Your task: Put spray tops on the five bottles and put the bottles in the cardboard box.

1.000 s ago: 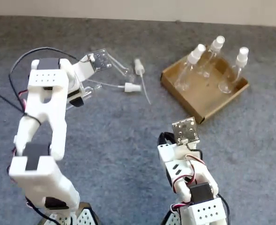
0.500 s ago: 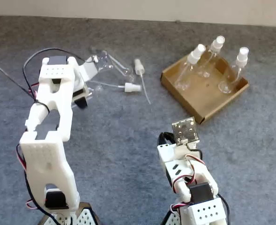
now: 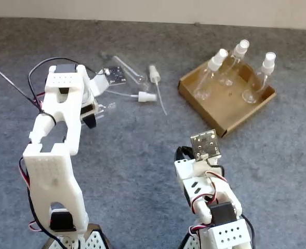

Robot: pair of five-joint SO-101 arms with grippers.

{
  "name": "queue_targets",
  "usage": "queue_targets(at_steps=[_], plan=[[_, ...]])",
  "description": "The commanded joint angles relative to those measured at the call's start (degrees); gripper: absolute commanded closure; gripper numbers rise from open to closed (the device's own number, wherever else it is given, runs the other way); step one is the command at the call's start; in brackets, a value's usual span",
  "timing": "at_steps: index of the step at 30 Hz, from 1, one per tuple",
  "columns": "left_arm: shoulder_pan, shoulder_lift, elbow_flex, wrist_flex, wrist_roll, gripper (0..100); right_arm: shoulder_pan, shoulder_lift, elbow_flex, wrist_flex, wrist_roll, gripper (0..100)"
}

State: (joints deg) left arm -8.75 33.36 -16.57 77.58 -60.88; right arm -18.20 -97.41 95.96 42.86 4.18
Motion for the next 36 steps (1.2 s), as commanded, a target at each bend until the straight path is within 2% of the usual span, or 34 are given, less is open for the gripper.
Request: queue_targets(at_steps=[1, 10, 22, 28, 36], plan=[[1.5, -1.0, -2.9, 6.3, -0.4, 93, -0.5, -0.7, 2.9, -1.3, -0.2, 97.4], [8.5, -1.2, -3.0, 16.1, 0.5, 93, -0.5, -0.7, 2.9, -1.3, -0.3, 97.4], [22.3, -1.1, -3.0, 16.8, 23.6, 93, 1.0, -0.7, 2.9, -1.0, -0.5, 97.4], [25.8, -1.1, -3.0, 16.7, 34.6, 93, 7.0, -0.7, 2.7, -1.0, -0.5, 97.4], [29.9, -1.1, -3.0, 14.2, 46.5, 93, 7.7, -0.7, 2.5, -1.0, -0.5, 97.4]])
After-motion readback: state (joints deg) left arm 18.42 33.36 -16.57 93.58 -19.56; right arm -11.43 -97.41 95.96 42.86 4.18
